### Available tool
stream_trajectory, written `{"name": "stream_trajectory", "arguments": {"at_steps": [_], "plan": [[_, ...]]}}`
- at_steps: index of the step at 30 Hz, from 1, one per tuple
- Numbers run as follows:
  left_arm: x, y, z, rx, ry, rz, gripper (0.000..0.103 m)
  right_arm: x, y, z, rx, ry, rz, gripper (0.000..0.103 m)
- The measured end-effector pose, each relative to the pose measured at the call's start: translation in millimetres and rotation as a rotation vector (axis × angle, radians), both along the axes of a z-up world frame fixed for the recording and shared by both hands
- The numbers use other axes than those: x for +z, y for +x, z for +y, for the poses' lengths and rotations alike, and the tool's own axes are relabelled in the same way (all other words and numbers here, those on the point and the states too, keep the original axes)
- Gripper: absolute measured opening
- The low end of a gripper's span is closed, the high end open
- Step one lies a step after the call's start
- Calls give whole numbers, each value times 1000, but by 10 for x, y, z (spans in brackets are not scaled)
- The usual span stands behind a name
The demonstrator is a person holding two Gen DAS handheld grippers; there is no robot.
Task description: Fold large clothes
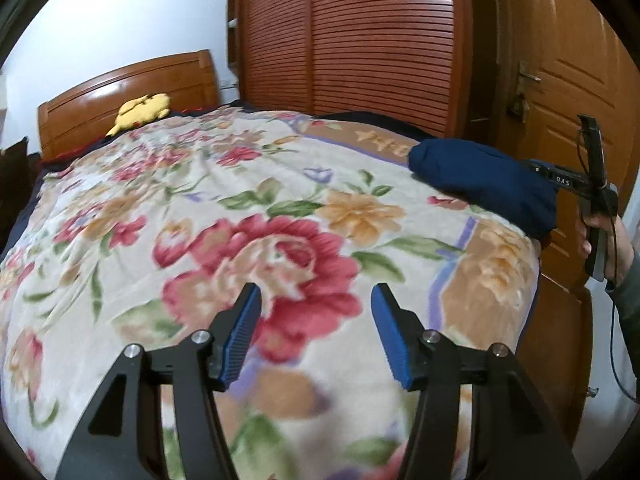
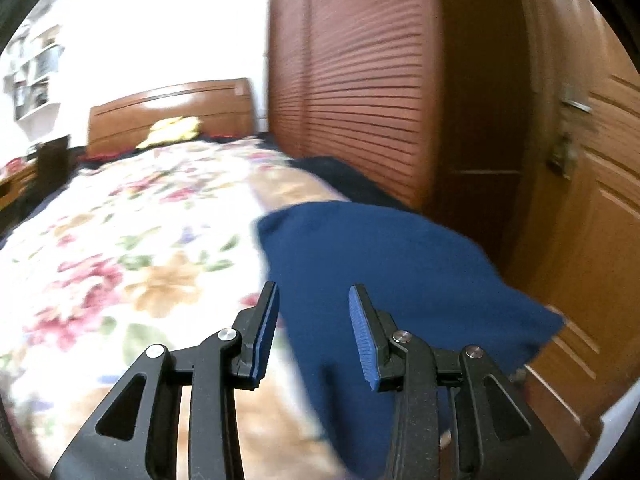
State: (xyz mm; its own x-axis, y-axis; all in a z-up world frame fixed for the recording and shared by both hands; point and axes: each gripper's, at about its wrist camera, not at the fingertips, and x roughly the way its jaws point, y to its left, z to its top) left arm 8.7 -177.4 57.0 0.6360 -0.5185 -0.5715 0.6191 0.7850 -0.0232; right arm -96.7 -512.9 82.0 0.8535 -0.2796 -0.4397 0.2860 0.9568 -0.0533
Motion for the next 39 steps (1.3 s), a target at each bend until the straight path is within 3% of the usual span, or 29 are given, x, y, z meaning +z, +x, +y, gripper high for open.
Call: {"name": "stream_trajectory", "arguments": {"at_steps": [10,18,27,39], "plan": [[-225,-75,675,126,-6,-2,57,-194,508,1412,275,42,28,36],[-495,-40,1118,242,-13,14,57,-520,867,2346,437,86,84,43],[-635,51,1421,370,14,-31,57,-738,1117,2970,511,86,123,56],[-556,71,1822,552,-46,-122,57,-744,1165,3602,554,29,29,57]]}}
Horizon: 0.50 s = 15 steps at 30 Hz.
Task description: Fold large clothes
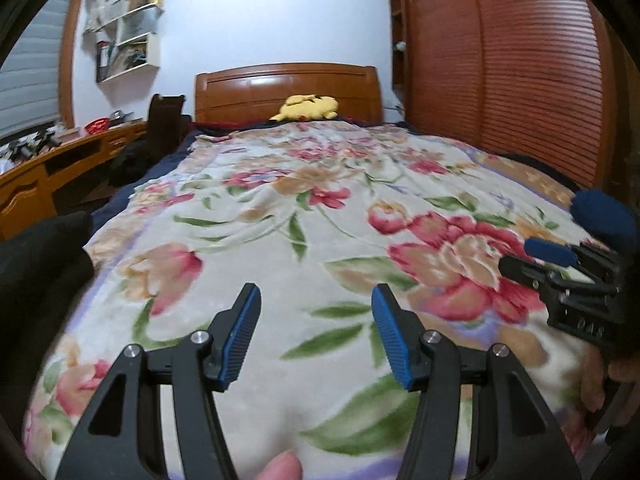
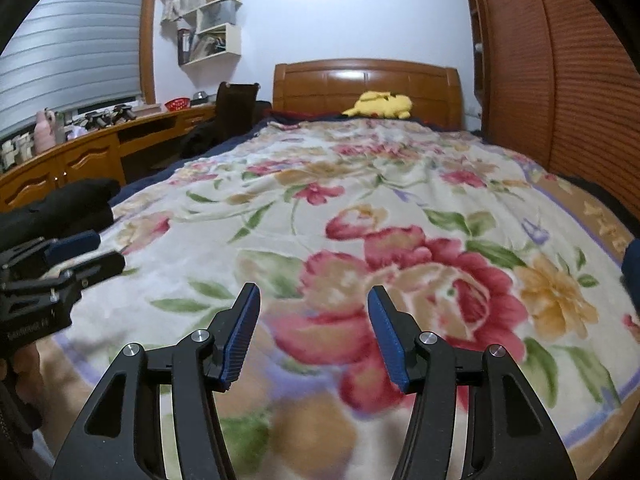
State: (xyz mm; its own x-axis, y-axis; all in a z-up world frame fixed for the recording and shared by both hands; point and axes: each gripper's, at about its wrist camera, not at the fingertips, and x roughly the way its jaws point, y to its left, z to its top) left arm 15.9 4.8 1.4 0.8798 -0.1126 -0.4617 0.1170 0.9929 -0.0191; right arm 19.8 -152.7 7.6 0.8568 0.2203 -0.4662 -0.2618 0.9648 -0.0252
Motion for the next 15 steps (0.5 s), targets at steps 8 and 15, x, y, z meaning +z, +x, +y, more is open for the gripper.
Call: {"name": "stream_trajectory", "arguments": {"at_steps": [8,15], "plan": [[27,-70,127,35,-35,-35,57,30,-90,41,3,34,-48,57],[-55,-204,171,72,3,-46,57,12,-224,45,3,37,-81,57]]}}
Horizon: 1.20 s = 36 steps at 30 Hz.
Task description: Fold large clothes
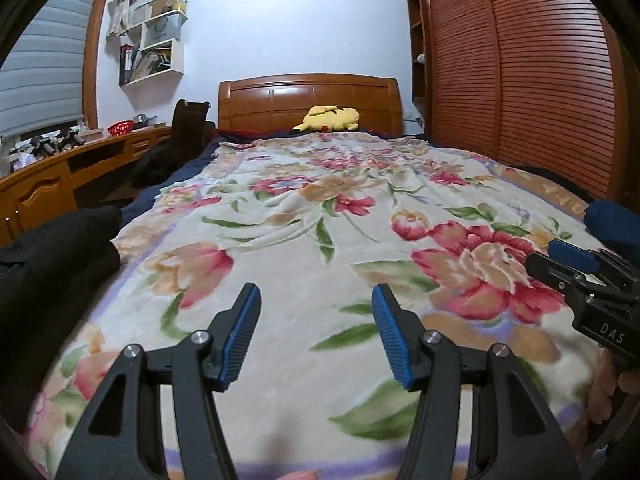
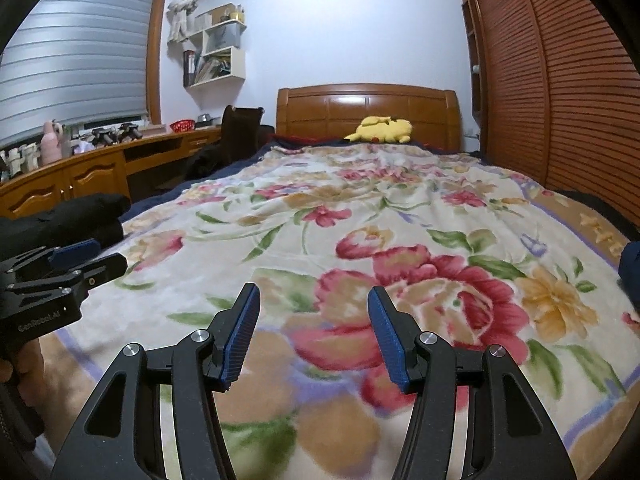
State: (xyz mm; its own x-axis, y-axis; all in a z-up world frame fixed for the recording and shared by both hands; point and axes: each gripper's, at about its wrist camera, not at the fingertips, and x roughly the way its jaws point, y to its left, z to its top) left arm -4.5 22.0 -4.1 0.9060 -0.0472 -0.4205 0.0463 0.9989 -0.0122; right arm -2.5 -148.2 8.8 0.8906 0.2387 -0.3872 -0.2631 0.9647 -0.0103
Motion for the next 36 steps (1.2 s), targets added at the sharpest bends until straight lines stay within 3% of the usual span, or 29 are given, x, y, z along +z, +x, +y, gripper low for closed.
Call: {"name": "stream_trajectory", "arguments": {"at_steps": [36], "plan": [[-44,-89,49,19,-16,-19,57,-37,-2,-90,-40,15,-22,58]]}}
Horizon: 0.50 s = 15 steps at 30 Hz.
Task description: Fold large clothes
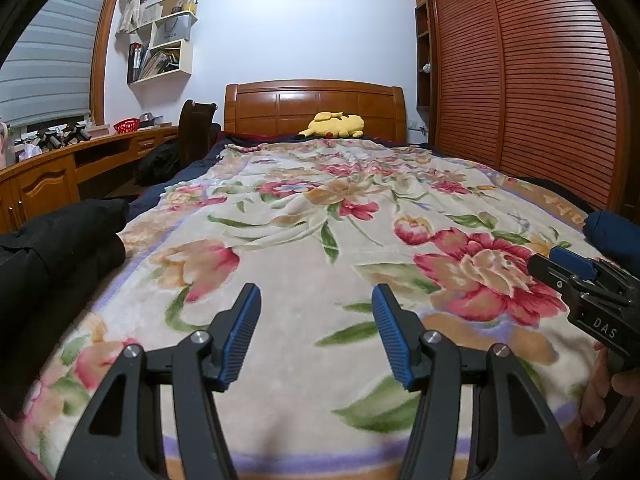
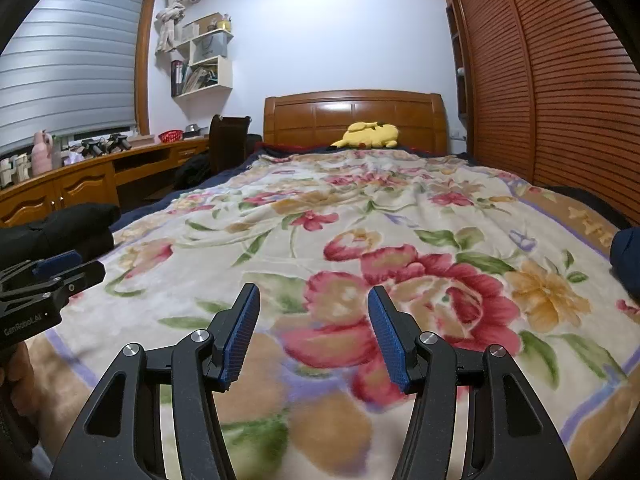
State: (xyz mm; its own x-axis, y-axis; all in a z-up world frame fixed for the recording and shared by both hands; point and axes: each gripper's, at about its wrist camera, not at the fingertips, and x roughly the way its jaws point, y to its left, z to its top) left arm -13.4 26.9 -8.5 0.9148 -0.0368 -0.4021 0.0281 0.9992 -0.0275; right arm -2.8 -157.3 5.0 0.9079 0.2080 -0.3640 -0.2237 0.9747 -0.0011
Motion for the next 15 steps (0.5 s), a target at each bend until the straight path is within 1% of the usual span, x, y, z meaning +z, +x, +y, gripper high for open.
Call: {"name": "stream_trajectory", "arguments": {"at_steps": [15], "plan": [[11,1,-7,0,6,-4,57,3,-6,8,0,1,0,58]]}}
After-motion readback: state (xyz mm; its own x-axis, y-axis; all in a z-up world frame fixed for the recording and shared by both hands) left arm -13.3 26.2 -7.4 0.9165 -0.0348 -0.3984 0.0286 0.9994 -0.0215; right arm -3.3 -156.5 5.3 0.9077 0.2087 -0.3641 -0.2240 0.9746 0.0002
